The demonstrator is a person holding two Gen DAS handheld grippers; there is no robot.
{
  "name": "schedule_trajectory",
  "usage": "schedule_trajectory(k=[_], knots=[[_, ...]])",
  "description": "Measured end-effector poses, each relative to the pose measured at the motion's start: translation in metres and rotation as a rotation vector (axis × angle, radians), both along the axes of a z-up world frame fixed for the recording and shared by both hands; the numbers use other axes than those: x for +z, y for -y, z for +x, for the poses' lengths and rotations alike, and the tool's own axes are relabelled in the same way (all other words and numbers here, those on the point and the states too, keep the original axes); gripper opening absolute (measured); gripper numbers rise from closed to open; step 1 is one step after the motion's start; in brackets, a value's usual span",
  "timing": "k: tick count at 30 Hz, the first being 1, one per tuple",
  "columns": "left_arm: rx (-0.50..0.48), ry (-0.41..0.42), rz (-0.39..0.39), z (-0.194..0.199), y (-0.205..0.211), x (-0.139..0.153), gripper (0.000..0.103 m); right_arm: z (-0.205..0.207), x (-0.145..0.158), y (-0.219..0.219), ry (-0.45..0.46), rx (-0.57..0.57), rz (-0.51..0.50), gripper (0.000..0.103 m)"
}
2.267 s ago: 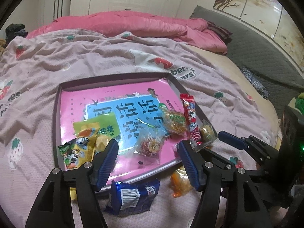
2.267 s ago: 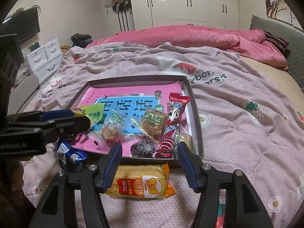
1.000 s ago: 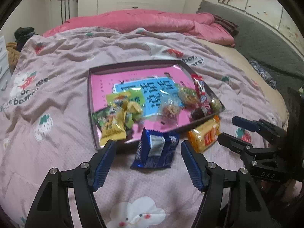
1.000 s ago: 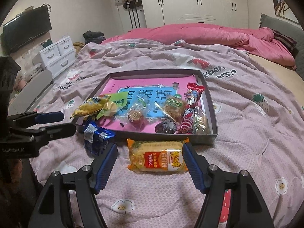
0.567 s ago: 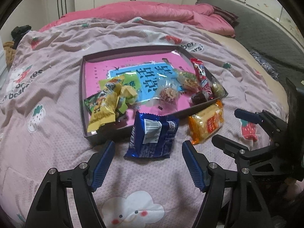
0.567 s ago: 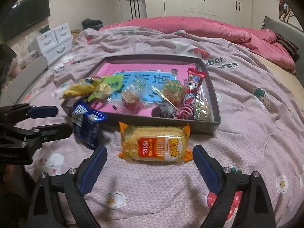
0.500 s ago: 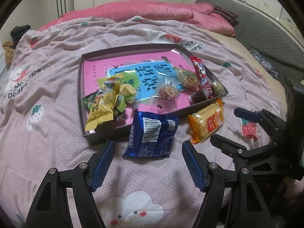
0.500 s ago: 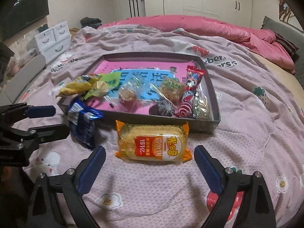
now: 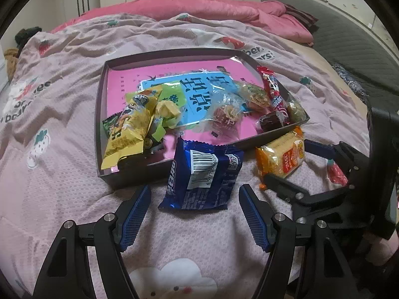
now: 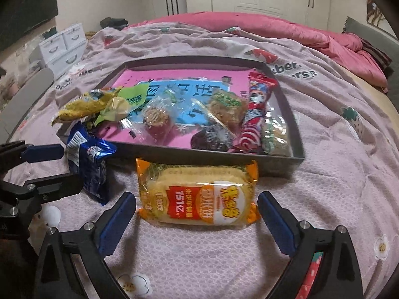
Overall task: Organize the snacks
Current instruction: 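Lift both open tools out of the tray toward the blue wrapper and yellow cake bar, then grasp the blue wrapper with the left tool while the right tool grasps the yellow cake bar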
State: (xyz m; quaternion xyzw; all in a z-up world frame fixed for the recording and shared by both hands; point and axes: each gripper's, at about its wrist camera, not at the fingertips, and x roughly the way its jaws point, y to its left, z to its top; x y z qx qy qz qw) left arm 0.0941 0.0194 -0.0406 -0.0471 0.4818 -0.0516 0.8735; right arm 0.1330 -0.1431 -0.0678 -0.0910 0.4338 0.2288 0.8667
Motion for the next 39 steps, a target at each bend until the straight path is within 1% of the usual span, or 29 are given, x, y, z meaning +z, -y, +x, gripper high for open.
schedule_trajectory(k=[3, 9, 13, 20, 26, 32, 34, 39], knots=[[0.006, -0.005, -0.005, 0.003, 0.001, -0.003, 0.075, 0.001, -0.003, -0.006, 0.023, 0.009, -0.022, 0.099], [0.004, -0.016, -0.018, 0.007, 0.004, -0.008, 0.075, 0.009, -0.010, -0.008, 0.026, 0.004, -0.046, 0.099], [0.002, -0.021, -0.019, 0.011, 0.008, -0.011, 0.075, 0.011, -0.011, -0.006, 0.029, 0.015, -0.044, 0.094], [0.009, -0.023, -0.011, 0.017, 0.012, -0.016, 0.075, 0.007, -0.007, -0.004, 0.052, 0.032, -0.065, 0.090], [0.021, -0.030, -0.007, 0.022, 0.013, -0.021, 0.075, 0.008, -0.001, 0.007, 0.056, 0.002, -0.049, 0.090], [0.024, -0.023, -0.026, 0.024, 0.012, -0.024, 0.075, 0.009, 0.006, 0.018, 0.051, -0.022, -0.008, 0.090], [0.024, -0.021, -0.035, 0.024, 0.011, -0.023, 0.070, 0.008, 0.007, 0.018, 0.058, -0.021, -0.014, 0.090], [0.022, -0.022, -0.052, 0.023, 0.009, -0.023, 0.067, 0.006, 0.009, 0.017, 0.069, -0.014, -0.018, 0.090]])
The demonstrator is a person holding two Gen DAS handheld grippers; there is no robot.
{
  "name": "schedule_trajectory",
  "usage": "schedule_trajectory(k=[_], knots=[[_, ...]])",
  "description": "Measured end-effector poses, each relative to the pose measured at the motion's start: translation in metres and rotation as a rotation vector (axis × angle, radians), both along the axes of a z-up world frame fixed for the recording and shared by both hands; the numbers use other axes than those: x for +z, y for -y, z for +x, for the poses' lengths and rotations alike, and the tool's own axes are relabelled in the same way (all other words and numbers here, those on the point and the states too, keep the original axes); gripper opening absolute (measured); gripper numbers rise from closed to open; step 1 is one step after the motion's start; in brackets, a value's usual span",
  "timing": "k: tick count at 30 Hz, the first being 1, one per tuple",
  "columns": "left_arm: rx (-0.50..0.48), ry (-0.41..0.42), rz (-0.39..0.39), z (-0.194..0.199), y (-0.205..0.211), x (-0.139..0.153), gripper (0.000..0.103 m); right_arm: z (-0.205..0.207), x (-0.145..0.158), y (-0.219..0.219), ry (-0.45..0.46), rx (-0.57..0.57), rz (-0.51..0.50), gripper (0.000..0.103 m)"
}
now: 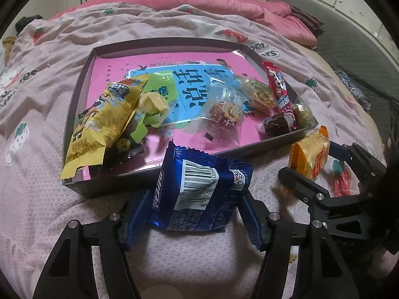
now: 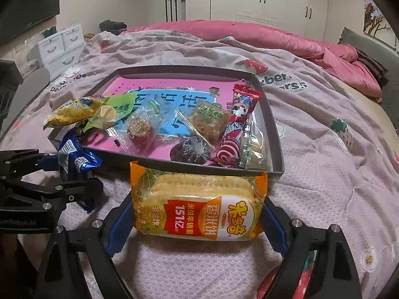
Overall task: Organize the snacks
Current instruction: 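Grasp the blue wrapper with the left tool while the right tool grasps the yellow cake bar, then lift the blue wrapper and yellow cake bar and carry them over the tray with both tools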
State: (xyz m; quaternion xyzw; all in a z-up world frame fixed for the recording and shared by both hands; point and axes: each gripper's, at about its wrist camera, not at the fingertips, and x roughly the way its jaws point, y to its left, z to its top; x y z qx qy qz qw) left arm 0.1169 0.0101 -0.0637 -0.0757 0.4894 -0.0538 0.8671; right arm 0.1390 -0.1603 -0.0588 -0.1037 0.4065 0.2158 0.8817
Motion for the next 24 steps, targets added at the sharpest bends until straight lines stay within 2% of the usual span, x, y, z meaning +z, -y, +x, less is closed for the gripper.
schedule_trajectory(k=[12, 24], knots=[[-0.016, 0.018, -0.025, -0.008, 0.000, 0.008, 0.063, 0.000, 0.002, 0.003, 0.007, -0.007, 0.003, 0.090], [-0.024, 0.068, -0.027, -0.022, -0.001, 0.031, 0.063, -0.007, 0.016, 0.005, 0.041, -0.008, 0.024, 0.090]])
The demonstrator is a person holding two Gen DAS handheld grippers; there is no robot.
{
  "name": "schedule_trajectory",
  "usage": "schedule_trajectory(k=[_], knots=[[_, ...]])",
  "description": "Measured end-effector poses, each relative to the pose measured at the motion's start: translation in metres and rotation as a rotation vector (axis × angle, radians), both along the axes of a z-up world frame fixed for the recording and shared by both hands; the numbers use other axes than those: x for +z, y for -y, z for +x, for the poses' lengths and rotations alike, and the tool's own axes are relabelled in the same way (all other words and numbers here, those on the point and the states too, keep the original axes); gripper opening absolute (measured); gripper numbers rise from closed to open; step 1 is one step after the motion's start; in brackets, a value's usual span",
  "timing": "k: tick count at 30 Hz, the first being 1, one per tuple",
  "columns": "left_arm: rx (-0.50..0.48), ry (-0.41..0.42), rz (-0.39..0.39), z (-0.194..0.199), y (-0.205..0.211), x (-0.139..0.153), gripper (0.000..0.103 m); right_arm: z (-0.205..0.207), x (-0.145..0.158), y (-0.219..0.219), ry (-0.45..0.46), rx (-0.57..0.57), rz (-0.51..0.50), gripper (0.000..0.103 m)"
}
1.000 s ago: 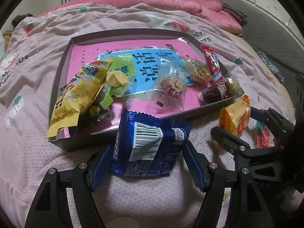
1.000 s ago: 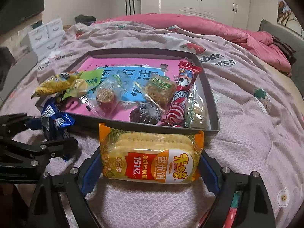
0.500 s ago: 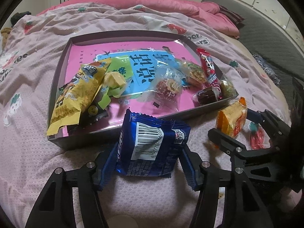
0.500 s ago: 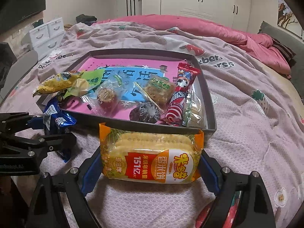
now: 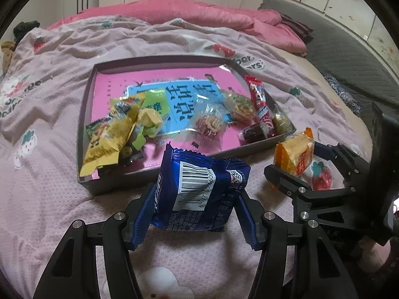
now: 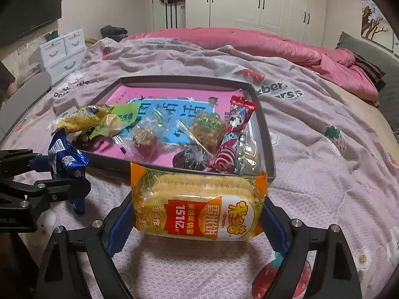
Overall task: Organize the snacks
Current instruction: 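Lift the blue wrapper and yellow cake bar and carry them over the tray with both tools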
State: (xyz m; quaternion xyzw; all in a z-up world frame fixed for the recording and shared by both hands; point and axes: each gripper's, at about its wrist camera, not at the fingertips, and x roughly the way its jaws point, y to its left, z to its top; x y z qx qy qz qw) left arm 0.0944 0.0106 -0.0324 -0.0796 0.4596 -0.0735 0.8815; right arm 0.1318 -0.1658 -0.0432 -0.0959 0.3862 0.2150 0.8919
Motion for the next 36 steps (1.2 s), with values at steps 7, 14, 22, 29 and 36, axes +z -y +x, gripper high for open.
schedule_trajectory(k=[7, 14, 22, 29, 36], knots=[[0.006, 0.033, -0.001, -0.005, -0.001, 0.014, 0.063, -0.005, 0.014, 0.003, 0.046, -0.010, 0.012, 0.090], [0.016, 0.060, 0.000, -0.009, -0.003, 0.026, 0.063, -0.009, 0.025, 0.004, 0.074, -0.012, 0.029, 0.090], [0.025, 0.089, -0.010, -0.012, -0.005, 0.039, 0.063, -0.011, 0.035, 0.005, 0.097, -0.020, 0.037, 0.090], [0.036, 0.101, -0.018, -0.014, -0.008, 0.046, 0.063, -0.013, 0.044, 0.007, 0.117, -0.037, 0.046, 0.090], [0.046, 0.123, -0.017, -0.014, -0.010, 0.053, 0.063, -0.012, 0.052, 0.008, 0.138, -0.048, 0.050, 0.090]])
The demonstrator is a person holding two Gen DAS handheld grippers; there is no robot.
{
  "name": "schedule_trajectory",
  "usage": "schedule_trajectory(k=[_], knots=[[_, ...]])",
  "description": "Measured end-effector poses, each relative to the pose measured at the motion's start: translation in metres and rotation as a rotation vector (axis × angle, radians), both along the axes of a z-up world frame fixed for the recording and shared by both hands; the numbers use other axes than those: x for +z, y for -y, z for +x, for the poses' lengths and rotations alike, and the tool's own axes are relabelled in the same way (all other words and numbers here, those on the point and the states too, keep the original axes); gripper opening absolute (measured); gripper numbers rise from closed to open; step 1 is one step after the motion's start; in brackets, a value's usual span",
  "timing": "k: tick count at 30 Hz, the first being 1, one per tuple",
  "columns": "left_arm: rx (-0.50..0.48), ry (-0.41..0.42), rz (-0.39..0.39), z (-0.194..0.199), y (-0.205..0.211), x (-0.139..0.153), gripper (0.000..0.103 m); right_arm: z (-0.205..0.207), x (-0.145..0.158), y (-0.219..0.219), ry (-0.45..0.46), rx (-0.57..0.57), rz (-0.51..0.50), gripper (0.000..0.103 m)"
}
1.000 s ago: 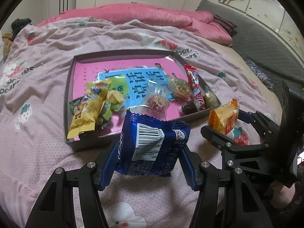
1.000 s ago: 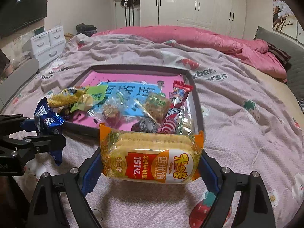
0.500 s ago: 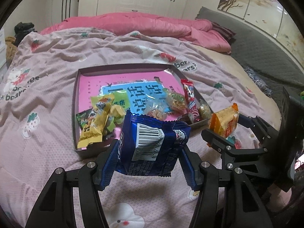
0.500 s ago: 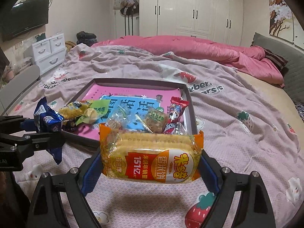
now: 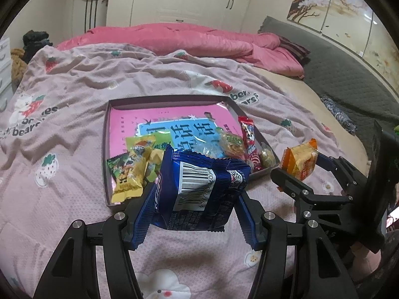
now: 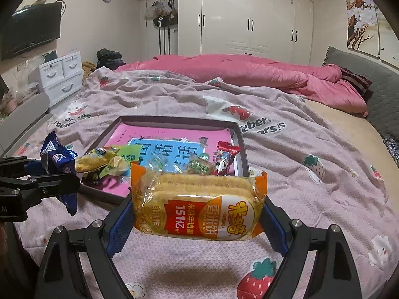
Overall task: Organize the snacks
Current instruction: 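Lift the blue wrapper and yellow cake bar and carry them over the tray with both tools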
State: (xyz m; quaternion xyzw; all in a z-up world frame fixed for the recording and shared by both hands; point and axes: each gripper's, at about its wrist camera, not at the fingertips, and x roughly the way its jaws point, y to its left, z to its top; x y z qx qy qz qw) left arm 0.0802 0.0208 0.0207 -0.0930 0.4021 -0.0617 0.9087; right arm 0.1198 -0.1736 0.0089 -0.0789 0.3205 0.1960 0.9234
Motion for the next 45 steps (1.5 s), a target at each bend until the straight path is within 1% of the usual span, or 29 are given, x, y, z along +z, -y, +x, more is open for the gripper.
schedule_trajectory(k=[10, 20, 24, 34, 45], knots=[[0.020, 0.032, 0.000, 0.001, -0.006, 0.011, 0.063, -0.001, 0.011, 0.000, 0.029, -0.009, 0.004, 0.090], [0.058, 0.059, -0.011, 0.016, -0.015, 0.023, 0.063, 0.005, 0.021, -0.002, 0.051, -0.018, 0.010, 0.090], [0.064, 0.059, -0.015, 0.025, -0.014, 0.024, 0.063, 0.010, 0.025, -0.003, 0.058, -0.024, 0.015, 0.090], [0.050, 0.037, -0.015, 0.046, -0.004, 0.016, 0.063, 0.020, 0.028, -0.007, 0.068, -0.039, 0.003, 0.090], [0.018, -0.013, -0.026, 0.064, 0.000, -0.006, 0.063, 0.030, 0.024, -0.013, 0.058, -0.047, -0.018, 0.090]])
